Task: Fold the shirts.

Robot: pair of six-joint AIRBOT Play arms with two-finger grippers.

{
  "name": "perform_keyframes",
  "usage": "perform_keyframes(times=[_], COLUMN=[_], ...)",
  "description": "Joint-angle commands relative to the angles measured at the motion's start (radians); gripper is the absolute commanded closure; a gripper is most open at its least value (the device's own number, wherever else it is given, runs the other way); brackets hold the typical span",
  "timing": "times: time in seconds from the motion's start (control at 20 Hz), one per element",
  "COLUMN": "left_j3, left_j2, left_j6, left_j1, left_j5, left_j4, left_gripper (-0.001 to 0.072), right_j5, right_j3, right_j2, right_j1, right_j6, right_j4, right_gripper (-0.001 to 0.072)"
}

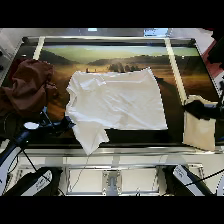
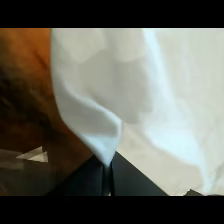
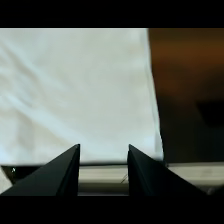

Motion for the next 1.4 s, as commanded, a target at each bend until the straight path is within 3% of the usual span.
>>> perform_keyframes(times=[0.0, 0.1, 0.3, 0.5, 1.2, 1.35], left_j3=[0.025, 0.040, 0.048, 0.048, 0.048, 0.048], left_j2=[-0.002, -0.002, -0.002, -0.002, -0.002, -0.002], left_j6=[0.018, 0.039, 0.042, 0.057, 0.059, 0.059], left_j1=[-0.006, -0.006, -0.006, -0.006, -0.006, -0.006], left_j5=[-0.036, -0.051, -0.054, -0.054, -0.065, -0.064], left_j4=[-0.018, -0.019, -0.023, -0.023, -0.023, -0.023], left_gripper=[0.0693, 0.0694, 0.0693, 0.0693, 0.0693, 0.0693], right_j5=[0.056, 0.031, -0.168, -0.313, -0.327, -0.401], right_j3=[-0.233, -0.391, -0.576, -0.642, -0.642, -0.642], right_j2=[0.000, 0.000, 0.000, -0.001, -0.003, -0.003], right_j1=[-0.044, -0.093, -0.108, -0.108, -0.108, -0.107], right_j6=[0.196, 0.190, 0.124, -0.023, 0.062, 0.068], right_j4=[-0.118, -0.003, 0.254, 0.533, 0.403, 0.392], right_gripper=[0.0368, 0.0367, 0.0366, 0.0367, 0.0366, 0.0366])
